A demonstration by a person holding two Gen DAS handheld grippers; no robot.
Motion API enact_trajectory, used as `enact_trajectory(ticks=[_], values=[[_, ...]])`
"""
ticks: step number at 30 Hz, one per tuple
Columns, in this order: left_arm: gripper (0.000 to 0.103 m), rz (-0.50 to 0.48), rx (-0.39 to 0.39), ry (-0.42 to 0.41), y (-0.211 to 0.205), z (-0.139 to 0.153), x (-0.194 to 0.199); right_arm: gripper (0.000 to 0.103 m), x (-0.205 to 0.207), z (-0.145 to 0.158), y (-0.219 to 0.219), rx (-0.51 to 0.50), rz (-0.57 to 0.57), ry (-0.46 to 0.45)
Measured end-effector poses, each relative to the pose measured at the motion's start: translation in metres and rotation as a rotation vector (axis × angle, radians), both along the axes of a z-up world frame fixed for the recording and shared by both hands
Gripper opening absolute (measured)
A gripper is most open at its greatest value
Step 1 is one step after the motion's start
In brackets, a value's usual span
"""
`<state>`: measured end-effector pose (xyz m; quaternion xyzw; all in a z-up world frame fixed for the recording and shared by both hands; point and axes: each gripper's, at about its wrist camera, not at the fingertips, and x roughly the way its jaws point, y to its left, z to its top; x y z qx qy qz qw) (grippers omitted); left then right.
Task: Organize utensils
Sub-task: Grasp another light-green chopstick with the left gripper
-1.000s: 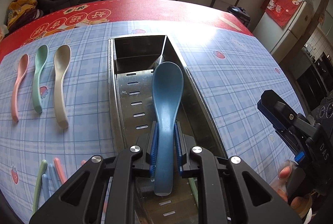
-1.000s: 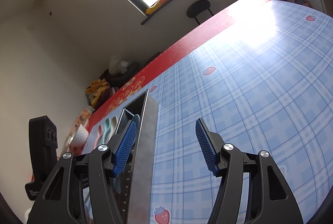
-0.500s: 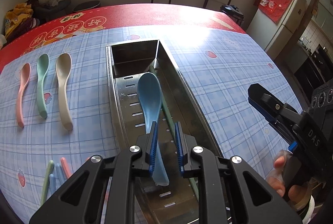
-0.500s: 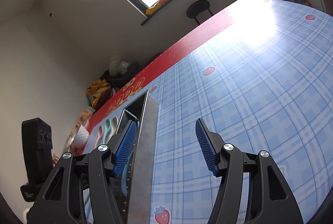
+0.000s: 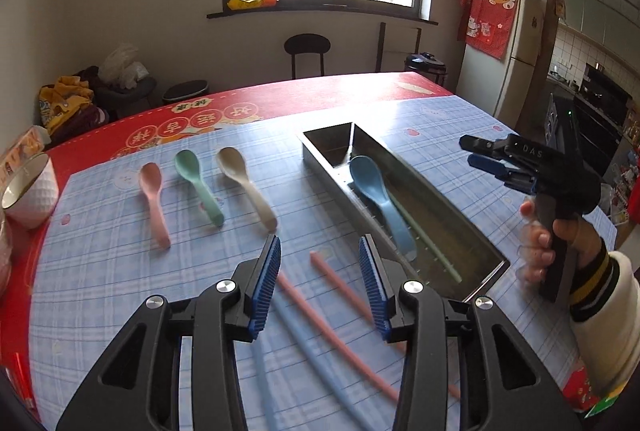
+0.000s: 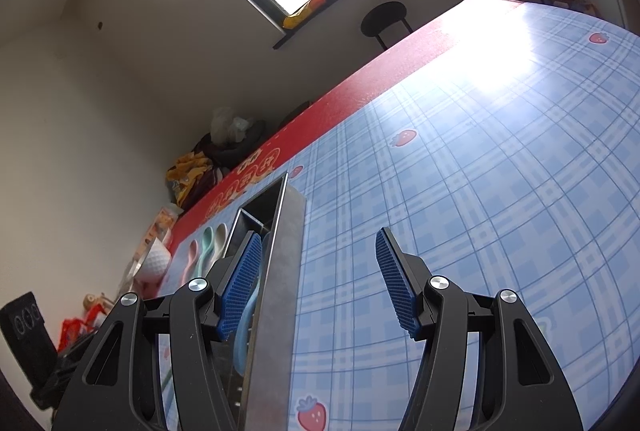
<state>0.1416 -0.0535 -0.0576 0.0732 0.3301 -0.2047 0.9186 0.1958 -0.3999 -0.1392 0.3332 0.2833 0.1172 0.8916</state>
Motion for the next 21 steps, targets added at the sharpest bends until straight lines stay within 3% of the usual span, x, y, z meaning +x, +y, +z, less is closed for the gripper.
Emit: enact_trajectory(ticks=[8, 14, 21], values=[[0.039, 0.161, 0.007, 0.071, 0.092, -0.033, -0.015, 0.058, -0.002, 0.004, 0.005, -0.024, 0.008, -0.022], [0.033, 0.114, 0.025, 0.121, 0.100, -0.058, -0.016, 0.058, -0.003, 0.008, 0.012, -0.063, 0.009, -0.037], [0.027, 0.041, 0.060, 0.107, 0.087, -0.064, -0.020, 0.058, -0.005, 0.014, 0.021, -0.133, 0.001, -0.035]])
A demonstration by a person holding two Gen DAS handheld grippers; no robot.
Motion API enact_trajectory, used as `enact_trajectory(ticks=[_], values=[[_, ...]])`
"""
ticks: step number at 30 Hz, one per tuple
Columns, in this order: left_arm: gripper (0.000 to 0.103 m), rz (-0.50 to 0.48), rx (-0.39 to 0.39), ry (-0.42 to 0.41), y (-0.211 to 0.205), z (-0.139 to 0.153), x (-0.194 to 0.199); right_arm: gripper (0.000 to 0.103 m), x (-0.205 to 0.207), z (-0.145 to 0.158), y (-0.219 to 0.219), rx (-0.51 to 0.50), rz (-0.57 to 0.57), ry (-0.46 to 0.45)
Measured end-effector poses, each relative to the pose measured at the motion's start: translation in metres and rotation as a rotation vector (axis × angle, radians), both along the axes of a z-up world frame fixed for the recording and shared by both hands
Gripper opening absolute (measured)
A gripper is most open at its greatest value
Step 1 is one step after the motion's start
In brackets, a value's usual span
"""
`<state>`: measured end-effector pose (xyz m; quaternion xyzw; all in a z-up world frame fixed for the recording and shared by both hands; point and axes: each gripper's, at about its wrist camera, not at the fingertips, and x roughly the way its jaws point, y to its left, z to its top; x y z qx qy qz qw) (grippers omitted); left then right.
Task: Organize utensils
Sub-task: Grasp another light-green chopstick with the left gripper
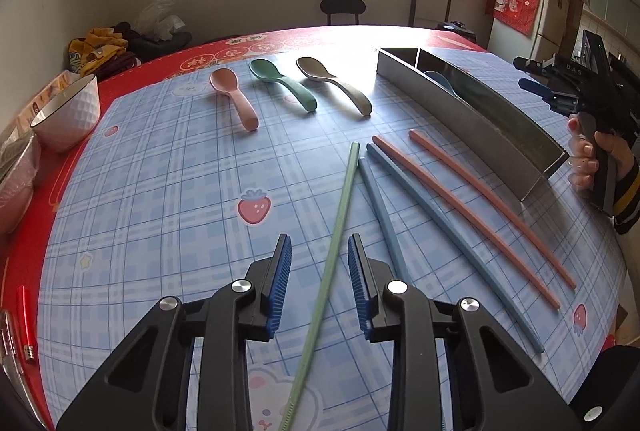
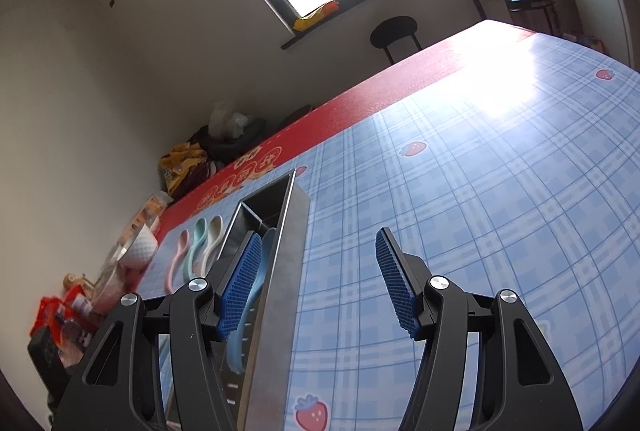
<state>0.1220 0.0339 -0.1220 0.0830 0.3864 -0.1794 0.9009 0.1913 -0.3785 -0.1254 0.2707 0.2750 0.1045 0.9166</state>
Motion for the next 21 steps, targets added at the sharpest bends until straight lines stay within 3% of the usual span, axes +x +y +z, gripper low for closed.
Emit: enact_trajectory(ticks=[10, 16, 21], values=[[0.014, -0.020, 0.042, 0.062, -0.008, -0.012, 0.007, 0.058, -0.020, 0.014, 0.020, -0.108, -0.043, -0.018], [0.010, -0.007, 0.036, 0.057, -0.005, -0.013, 0.006, 0.058, -0.047, 0.017, 0.042, -0.139, -0.021, -0.014], [0.010, 0.008, -0.018, 0.080, 0.003, -0.013, 0.009, 0.058, -0.070, 0.017, 0.068, -0.182, 0.014, 0.011]])
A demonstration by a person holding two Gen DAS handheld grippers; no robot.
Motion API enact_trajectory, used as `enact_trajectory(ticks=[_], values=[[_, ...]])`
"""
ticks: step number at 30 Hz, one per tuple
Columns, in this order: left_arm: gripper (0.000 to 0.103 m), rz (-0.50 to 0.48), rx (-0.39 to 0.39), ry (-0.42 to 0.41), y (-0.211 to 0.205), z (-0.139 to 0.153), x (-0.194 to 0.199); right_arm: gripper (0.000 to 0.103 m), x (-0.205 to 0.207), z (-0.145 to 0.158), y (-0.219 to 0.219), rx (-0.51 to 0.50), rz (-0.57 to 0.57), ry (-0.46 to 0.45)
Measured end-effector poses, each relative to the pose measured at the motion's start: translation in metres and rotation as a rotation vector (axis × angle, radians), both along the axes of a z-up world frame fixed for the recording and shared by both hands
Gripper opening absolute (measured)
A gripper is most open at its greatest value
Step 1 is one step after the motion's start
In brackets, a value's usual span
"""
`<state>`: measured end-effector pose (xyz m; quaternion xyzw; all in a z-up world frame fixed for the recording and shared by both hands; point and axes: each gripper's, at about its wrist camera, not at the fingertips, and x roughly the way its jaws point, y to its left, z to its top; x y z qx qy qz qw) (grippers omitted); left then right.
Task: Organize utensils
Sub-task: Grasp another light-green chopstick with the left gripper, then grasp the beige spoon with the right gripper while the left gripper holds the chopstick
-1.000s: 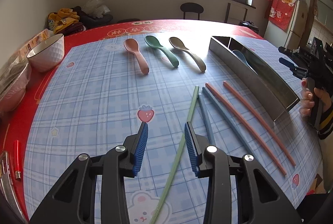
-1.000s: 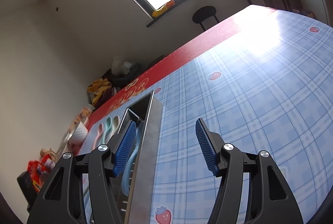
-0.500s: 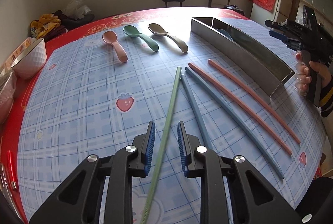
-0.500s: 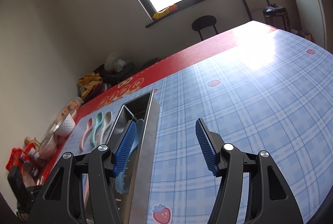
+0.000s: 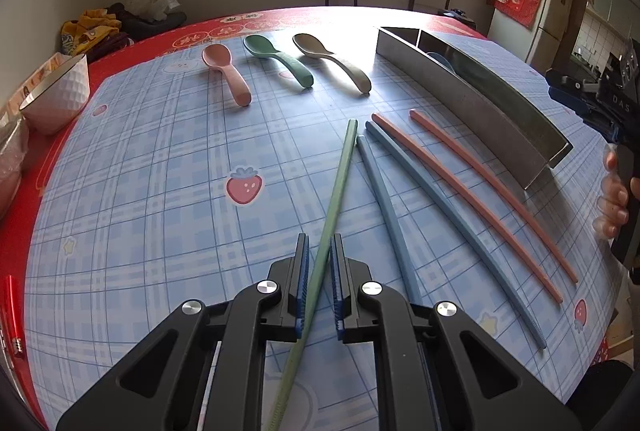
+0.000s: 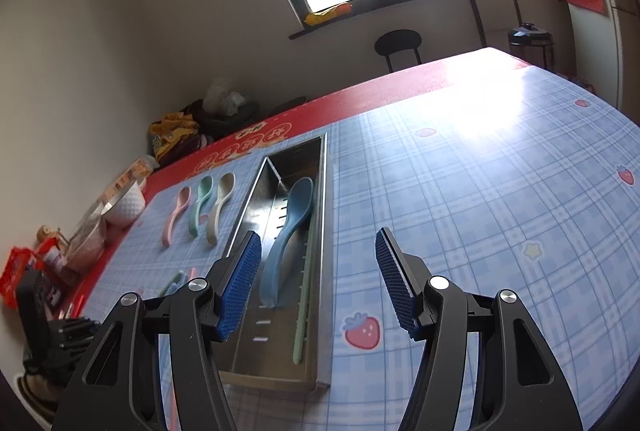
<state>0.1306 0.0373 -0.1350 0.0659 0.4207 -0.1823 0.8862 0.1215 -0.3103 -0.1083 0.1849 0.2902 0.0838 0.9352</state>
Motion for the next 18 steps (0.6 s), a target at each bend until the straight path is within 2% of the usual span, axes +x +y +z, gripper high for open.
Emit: enact_trajectory(ticks=[6, 11, 14, 18], values=[[0.010, 0.006, -0.015, 0.006, 0.001, 0.001, 0.001, 0.058, -0.001, 0.014, 0.031, -0.033, 0.062, 0.008], [0.007, 0.069, 0.026, -0.014, 0.003, 0.001, 0.002, 0.057, 0.025, 0.032, 0.062, -0.077, 0.127, 0.048], [0.006, 0.080, -0.006, -0.003, 0.010, 0.001, 0.004, 0.052, 0.051, 0.042, 0.091, -0.104, 0.206, 0.080], [0.006, 0.127, -0.079, 0.024, 0.025, 0.001, 0.009, 0.041, 0.094, 0.044, 0.133, -0.155, 0.275, 0.164]])
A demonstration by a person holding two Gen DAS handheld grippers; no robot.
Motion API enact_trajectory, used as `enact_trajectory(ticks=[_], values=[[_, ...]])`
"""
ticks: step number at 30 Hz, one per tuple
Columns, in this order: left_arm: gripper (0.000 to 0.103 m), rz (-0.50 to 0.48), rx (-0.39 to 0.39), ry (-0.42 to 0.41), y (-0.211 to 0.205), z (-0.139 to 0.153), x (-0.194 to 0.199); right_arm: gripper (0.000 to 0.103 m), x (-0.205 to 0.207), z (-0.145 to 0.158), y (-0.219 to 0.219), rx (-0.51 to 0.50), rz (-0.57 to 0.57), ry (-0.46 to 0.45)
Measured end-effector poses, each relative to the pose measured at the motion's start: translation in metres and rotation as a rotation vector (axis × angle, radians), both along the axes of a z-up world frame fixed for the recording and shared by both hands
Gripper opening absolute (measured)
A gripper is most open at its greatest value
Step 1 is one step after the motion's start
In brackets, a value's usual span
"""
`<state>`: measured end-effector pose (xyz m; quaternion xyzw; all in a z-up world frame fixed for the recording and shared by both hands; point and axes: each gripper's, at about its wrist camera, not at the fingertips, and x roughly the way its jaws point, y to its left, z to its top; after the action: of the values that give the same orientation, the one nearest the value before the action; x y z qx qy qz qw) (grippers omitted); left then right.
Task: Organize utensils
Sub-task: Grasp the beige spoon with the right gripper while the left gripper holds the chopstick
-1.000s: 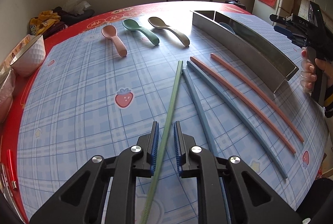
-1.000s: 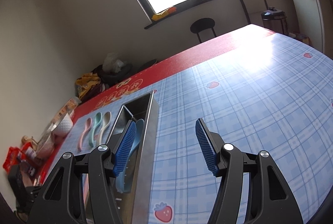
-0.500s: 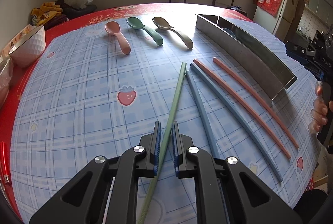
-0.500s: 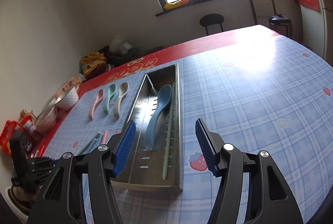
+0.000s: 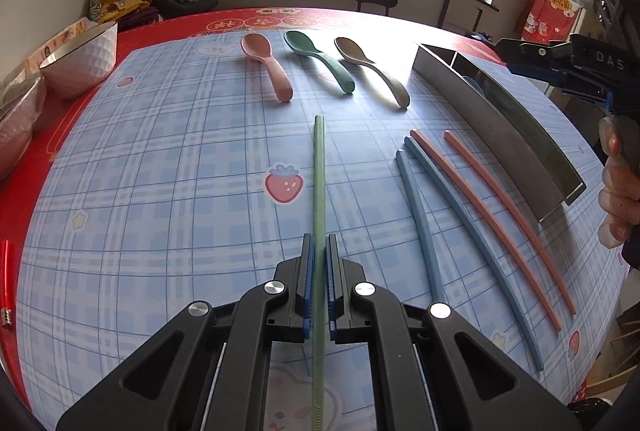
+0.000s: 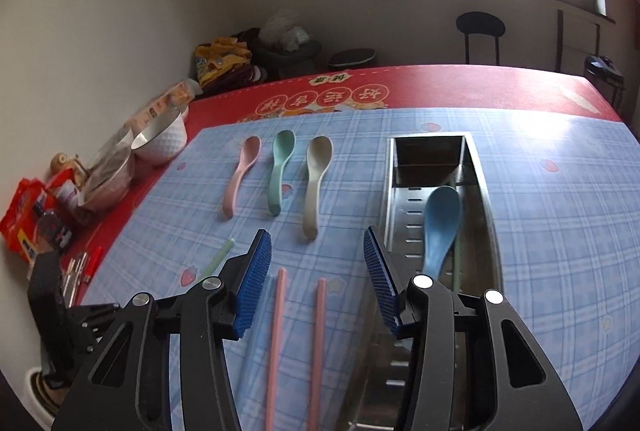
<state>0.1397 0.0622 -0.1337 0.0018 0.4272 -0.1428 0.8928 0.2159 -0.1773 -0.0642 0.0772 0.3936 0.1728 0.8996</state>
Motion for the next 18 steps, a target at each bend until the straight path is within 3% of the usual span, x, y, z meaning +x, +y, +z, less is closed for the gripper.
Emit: enact_trajectory(ticks=[8, 18], values=[[0.006, 0.046, -0.043, 0.012, 0.010, 0.001, 0.004, 0.035, 0.078, -0.024, 0.050, -0.059, -0.027, 0.177], [0.006, 0.050, -0.073, 0.019, 0.015, -0.001, 0.007, 0.031, 0.121, -0.051, 0.065, -0.148, -0.107, 0.267]])
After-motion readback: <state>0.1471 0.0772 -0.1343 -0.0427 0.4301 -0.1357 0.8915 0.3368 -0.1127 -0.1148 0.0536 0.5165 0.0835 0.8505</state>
